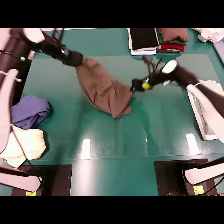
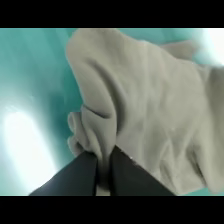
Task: Fold the shirts.
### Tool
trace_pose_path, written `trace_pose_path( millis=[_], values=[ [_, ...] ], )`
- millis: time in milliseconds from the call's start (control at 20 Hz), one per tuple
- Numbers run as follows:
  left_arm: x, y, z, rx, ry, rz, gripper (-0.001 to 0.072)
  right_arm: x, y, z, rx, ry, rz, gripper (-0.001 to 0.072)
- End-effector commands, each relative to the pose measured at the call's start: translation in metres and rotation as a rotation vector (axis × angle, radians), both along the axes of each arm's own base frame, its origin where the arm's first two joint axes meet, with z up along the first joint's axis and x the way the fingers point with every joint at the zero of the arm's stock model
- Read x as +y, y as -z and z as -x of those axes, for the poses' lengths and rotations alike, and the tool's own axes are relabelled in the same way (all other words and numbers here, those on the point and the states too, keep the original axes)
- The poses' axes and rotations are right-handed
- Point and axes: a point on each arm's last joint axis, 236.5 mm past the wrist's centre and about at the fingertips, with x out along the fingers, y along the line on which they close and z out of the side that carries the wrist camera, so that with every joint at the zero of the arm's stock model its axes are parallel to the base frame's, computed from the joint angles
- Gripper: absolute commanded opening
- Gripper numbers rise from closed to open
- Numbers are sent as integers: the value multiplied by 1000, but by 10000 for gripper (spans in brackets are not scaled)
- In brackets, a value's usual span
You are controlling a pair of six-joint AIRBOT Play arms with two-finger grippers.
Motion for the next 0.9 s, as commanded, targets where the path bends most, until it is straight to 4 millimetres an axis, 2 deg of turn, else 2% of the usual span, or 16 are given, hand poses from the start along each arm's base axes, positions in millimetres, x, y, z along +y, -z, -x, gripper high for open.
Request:
trace_pose_path(
  millis=[0,100,200,300,350,450,550,600,650,750,850],
  values=[
    [24,-120,23,-293,-47,25,32,-31,-135,-12,-297,-20,59,20],
    [36,-196,63,-461,-56,77,32,-53,-239,6,-496,4,51,20],
    [44,-250,108,-583,-50,121,32,-67,-316,36,-654,19,54,19],
    [47,-282,146,-660,-30,154,31,-77,-366,67,-768,32,62,19],
    [45,-291,159,-681,-16,167,31,-81,-384,79,-812,41,64,19],
    [36,-292,172,-677,22,176,31,-90,-409,98,-866,73,62,19],
    [19,-274,171,-616,69,164,31,-95,-414,104,-868,95,60,19],
    [8,-258,165,-575,93,154,31,-96,-404,104,-839,97,63,19],
    [-6,-234,157,-517,119,135,31,-99,-386,99,-784,101,76,19],
    [-32,-161,142,-359,171,54,31,-110,-322,90,-607,108,161,19],
    [-49,-69,139,-173,223,-54,31,-120,-247,87,-429,87,263,19]
  ],
)
